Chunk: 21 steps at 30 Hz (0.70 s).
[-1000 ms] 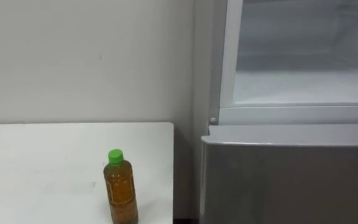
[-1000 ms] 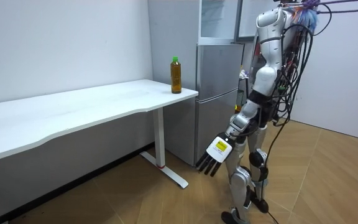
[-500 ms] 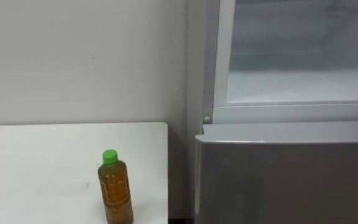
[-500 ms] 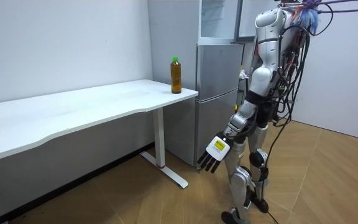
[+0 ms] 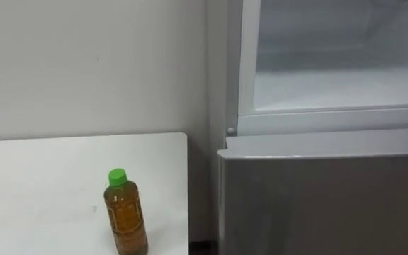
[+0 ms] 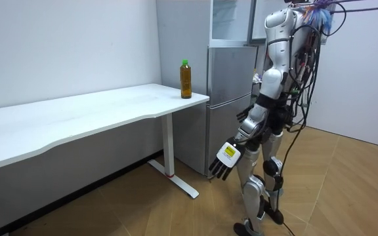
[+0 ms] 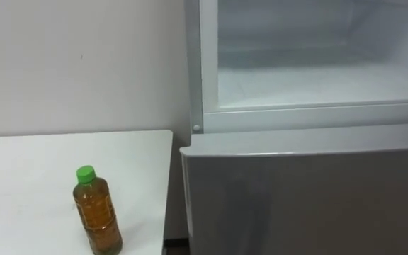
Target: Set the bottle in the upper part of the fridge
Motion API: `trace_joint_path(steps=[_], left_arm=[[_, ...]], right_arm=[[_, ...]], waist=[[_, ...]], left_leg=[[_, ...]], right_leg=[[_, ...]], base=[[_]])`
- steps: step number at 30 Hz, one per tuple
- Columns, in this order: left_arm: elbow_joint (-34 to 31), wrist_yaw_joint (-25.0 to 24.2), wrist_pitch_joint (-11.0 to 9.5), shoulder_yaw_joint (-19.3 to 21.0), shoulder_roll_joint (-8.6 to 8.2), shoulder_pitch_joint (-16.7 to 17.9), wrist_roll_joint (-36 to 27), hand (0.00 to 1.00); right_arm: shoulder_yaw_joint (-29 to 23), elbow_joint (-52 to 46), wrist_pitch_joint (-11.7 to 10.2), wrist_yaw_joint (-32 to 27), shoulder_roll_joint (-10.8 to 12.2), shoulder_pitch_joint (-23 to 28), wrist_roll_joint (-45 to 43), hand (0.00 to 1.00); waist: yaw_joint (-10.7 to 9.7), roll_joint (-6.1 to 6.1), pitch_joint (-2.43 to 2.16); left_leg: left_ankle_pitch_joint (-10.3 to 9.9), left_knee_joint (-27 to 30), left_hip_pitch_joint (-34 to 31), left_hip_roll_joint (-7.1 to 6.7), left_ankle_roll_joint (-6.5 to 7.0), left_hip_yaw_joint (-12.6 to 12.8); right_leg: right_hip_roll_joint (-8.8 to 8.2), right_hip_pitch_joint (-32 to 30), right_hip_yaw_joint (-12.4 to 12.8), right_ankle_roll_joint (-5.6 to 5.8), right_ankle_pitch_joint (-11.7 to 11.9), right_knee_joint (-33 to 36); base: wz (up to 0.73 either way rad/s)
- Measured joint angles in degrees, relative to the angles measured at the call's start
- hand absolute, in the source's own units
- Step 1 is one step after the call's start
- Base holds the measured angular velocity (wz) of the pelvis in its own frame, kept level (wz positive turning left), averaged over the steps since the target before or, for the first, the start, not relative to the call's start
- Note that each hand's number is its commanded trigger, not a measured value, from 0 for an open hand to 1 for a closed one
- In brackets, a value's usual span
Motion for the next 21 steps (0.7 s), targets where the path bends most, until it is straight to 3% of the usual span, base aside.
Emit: trace_joint_path(steps=[2,8,21], left_arm=[[-0.16,-0.86,0.16,0.0,0.58,-0.11,0.42,0.0],[-0.2,-1.11,1.02,0.04,1.69,0.17,1.08,0.0],[-0.88,-1.03,2.58,-0.73,1.81,1.01,1.61,0.0]], right_arm=[[0.01,-11.25,0.88,0.54,-0.3,0.81,0.71,0.0],[2.08,-26.19,1.57,2.63,-0.09,1.31,0.71,0.0],[2.09,-44.22,2.83,3.27,-1.71,0.83,2.54,0.0]], waist=[[-0.03,-0.08,-0.03],[0.5,-0.97,-0.31],[2.24,-1.48,-0.82]], left_leg=[[0.0,-0.07,0.21,0.01,0.0,0.33],[-0.09,0.06,0.49,0.09,0.13,0.81],[-0.2,-0.08,0.57,0.28,0.24,1.12]], right_leg=[[-0.04,-0.05,0.37,-0.04,-0.04,0.3],[0.08,-0.03,0.76,-0.08,-0.02,0.08],[0.12,-0.76,1.3,-0.19,0.12,1.58]], base=[[-0.07],[-0.01],[-0.02]])
